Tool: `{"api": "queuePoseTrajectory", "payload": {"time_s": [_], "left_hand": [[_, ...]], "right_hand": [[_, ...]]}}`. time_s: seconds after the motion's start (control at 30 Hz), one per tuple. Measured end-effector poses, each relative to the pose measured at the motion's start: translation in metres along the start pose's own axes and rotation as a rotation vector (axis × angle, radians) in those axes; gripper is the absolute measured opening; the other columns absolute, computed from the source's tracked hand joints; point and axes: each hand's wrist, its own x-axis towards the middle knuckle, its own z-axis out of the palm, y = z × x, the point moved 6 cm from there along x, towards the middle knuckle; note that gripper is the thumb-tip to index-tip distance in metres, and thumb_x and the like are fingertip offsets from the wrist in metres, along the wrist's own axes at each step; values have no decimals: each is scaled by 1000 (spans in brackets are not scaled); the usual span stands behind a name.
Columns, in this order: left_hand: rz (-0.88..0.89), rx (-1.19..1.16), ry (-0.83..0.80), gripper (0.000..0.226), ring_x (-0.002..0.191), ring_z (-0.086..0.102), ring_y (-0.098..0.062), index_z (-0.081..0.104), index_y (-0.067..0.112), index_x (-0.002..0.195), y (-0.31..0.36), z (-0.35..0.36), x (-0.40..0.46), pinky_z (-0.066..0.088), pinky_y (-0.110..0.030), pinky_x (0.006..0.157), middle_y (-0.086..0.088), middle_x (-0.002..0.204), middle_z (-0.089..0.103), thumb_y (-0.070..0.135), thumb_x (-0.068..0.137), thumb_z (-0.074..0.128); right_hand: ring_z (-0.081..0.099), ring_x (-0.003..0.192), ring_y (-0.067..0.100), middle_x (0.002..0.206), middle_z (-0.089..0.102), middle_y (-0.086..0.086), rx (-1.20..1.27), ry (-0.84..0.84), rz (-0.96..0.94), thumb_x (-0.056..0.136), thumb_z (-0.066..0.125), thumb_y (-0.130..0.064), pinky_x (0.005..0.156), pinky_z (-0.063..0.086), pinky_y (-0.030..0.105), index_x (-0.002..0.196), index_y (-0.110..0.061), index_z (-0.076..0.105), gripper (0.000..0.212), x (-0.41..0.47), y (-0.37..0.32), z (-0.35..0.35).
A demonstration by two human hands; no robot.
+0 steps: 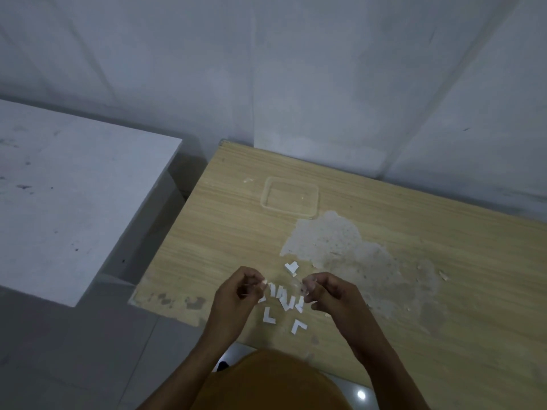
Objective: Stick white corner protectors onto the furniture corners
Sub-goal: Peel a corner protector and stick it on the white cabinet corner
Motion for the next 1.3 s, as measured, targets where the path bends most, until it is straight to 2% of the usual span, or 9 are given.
{"api": "queuePoseTrajectory", "payload": {"time_s": [0.17, 0.33, 0.47, 0.63, 0.8, 0.93, 1.03, 1.2, 1.3], "left_hand": [[-264, 15, -22, 17, 66, 65, -9, 66, 16, 79, -66, 32, -4, 51, -28, 65, 1, 68, 68, 1, 87, 65], [-313, 111, -53, 20, 73, 64, -22, 65, 16, 75, -85, 68, 14, 51, -35, 66, -5, 73, 67, 2, 89, 63], [-309, 204, -102, 20, 99, 64, -28, 70, 3, 106, -84, 90, 26, 51, -36, 85, -14, 105, 69, 0, 92, 55], [-253, 256, -41, 30, 111, 57, -18, 63, 12, 120, -63, 84, 17, 47, -31, 96, -3, 124, 59, 7, 91, 59], [-108, 161, 0, 35, 109, 57, -9, 61, 23, 118, -39, 55, -5, 52, -28, 87, 5, 122, 58, 1, 91, 57], [-36, 86, 6, 42, 105, 54, 5, 57, 37, 117, -20, 22, -18, 49, -14, 79, 14, 120, 57, 3, 92, 55], [27, 82, 24, 35, 103, 57, 2, 58, 37, 114, -11, -12, -30, 51, -17, 80, 16, 115, 60, 9, 93, 57], [64, 83, 104, 13, 87, 63, -6, 68, 20, 102, -18, -98, -51, 52, -22, 76, 9, 98, 67, 15, 92, 62], [49, 54, 173, 14, 86, 64, -6, 70, 24, 99, -30, -159, -65, 52, -23, 75, 11, 95, 68, 15, 91, 62]], "right_hand": [[69, 85, 13, 89, 72, -2, 40, 6, 104, 94, 58, -33, 72, 54, 22, 86, -22, 71, 19, -8, 28, -15], [69, 84, 14, 91, 72, -1, 97, 12, 194, 92, 61, -34, 75, 54, 25, 86, -20, 72, 19, -6, 48, -29], [69, 81, 13, 90, 72, -3, 111, -1, 206, 91, 61, -33, 71, 54, 22, 84, -22, 72, 17, -1, 54, -33], [68, 81, 14, 89, 72, 0, 82, -77, 237, 93, 60, -30, 71, 54, 23, 79, -24, 71, 19, 7, 60, -19], [67, 78, 15, 86, 72, 4, 94, -135, 256, 93, 60, -29, 70, 52, 24, 82, -20, 72, 19, 21, 55, 13], [66, 75, 16, 84, 71, 8, 153, -163, 268, 94, 58, -26, 65, 52, 23, 86, -15, 72, 20, 30, 42, 46], [65, 73, 13, 85, 71, 8, 161, -200, 263, 95, 55, -27, 64, 51, 22, 85, -13, 71, 23, 32, 33, 82], [60, 66, 10, 76, 68, 4, 183, -283, 292, 94, 55, -27, 59, 49, 19, 87, -10, 69, 23, 29, 15, 174], [60, 63, 11, 74, 69, 3, 199, -336, 283, 95, 55, -26, 58, 48, 19, 86, -11, 68, 23, 27, 0, 238]]}}
